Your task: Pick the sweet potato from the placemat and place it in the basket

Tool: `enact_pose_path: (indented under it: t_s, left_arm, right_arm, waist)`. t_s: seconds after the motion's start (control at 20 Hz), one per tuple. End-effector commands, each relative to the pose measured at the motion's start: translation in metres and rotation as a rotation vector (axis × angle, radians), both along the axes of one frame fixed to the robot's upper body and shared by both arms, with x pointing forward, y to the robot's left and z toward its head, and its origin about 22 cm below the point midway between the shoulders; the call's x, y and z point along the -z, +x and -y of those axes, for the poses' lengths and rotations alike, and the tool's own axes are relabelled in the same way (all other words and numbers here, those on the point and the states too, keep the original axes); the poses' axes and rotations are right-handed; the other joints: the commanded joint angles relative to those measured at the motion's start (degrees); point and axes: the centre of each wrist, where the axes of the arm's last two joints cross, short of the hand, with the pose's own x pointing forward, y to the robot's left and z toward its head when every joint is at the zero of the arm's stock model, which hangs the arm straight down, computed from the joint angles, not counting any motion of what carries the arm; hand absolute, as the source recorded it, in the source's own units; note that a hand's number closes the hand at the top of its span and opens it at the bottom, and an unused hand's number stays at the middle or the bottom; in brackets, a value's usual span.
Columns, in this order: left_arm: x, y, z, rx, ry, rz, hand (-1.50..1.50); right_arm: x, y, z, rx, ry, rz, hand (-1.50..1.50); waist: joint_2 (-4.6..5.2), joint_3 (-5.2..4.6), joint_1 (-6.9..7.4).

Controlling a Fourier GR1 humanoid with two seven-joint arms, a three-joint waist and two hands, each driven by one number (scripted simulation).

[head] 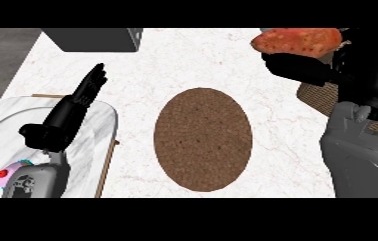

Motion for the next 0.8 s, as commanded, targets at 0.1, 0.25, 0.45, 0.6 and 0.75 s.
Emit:
enact_pose_path:
  t_s: [0.1, 0.25, 0.45, 0.6, 0.75]
  left_arm:
    - [0.009, -0.006, 0.002, 0.009, -0.012, 0.010, 0.00]
    - [0.001, -0.013, 0.004, 0.010, -0.007, -0.003, 0.00]
    - [0.004, -0.003, -0.019, -0.003, 0.000, 0.027, 0.00]
    - [0.002, 0.001, 0.007, 0.007, -0.012, -0.014, 0.00]
    - [0.002, 0.006, 0.003, 0.012, 0.002, 0.008, 0.00]
  right_arm:
    - [-0.035, 0.038, 0.045, 0.134, 0.001, 0.029, 1.50]
    - [-0.017, 0.060, 0.064, 0.209, 0.035, 0.071, 1.50]
    - [-0.038, 0.077, 0.097, 0.261, 0.048, 0.142, 1.50]
    - [-0.046, 0.085, 0.121, 0.331, 0.051, 0.152, 1.50]
    - [-0.032, 0.097, 0.142, 0.339, 0.066, 0.142, 1.50]
  waist:
    - [0.07, 0.01, 0.23]
    - [0.12, 0.04, 0.55]
    - [0.26, 0.03, 0.52]
    - [0.25, 0.04, 0.43]
    - [0.26, 0.04, 0.40]
